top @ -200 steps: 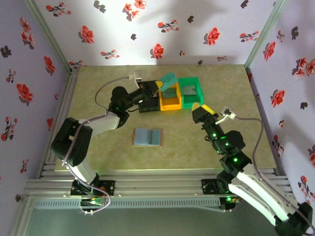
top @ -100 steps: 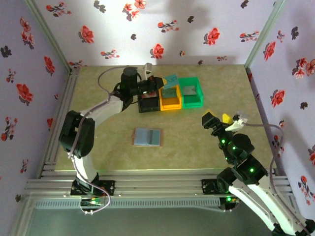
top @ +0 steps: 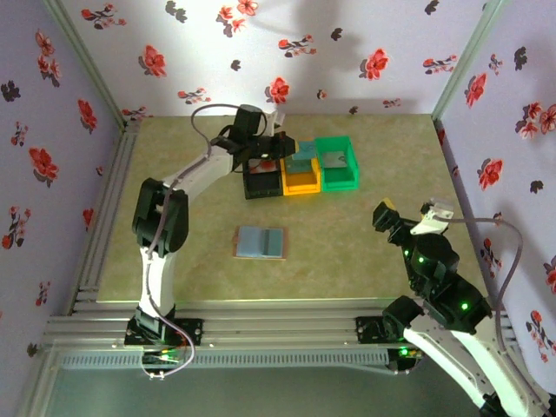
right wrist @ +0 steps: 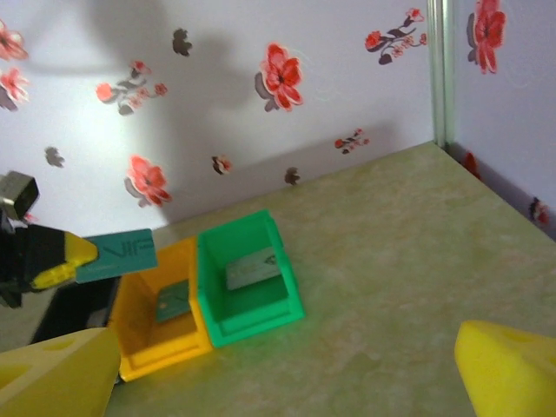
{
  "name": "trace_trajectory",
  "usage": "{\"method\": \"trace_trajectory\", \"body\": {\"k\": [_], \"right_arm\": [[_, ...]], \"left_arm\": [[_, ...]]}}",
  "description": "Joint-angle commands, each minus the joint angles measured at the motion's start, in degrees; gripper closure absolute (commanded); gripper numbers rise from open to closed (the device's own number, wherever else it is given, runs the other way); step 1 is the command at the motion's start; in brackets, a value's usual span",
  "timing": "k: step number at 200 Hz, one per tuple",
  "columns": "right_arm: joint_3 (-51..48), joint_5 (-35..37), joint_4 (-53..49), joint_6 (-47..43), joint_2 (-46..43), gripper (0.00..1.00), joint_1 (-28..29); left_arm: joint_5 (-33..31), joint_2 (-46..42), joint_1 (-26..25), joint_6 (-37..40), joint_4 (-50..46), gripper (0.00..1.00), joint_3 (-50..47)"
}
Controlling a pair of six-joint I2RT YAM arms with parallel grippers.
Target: Take the credit cards out of the card holder
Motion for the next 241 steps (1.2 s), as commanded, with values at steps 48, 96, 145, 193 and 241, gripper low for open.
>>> {"method": "trace_trajectory", "body": {"k": [48, 96, 145, 193, 241], "right_arm": [[-1.0, 3.5, -3.0, -3.4, -3.6, 0.01, -0.1], [-1.2, 3.3, -3.2, -3.1, -4.3, 0.01, -0.2], [-1.6, 3.0, -2.7, -3.3, -4.7, 0.01, -0.2], [-1.9, 2.6, -2.4, -3.3, -4.9, 0.01, -0.3], [-2.2, 2.0, -2.1, -3.4, -4.9, 0.01, -0.7]], "left_arm": [[-3.4, 7.3, 0.5, 6.0, -10.7, 1.0, 9.4], [-5.0, 10.7, 0.5, 6.4, -13.5, 1.0, 13.3], [-6.7, 14.1, 0.5, 8.0, -17.8, 1.0, 18.3], [-7.7, 16.6, 0.6, 7.3, -18.3, 1.0, 20.6], [-8.0, 19.5, 0.7, 3.4, -17.3, 1.0, 23.3]]}}
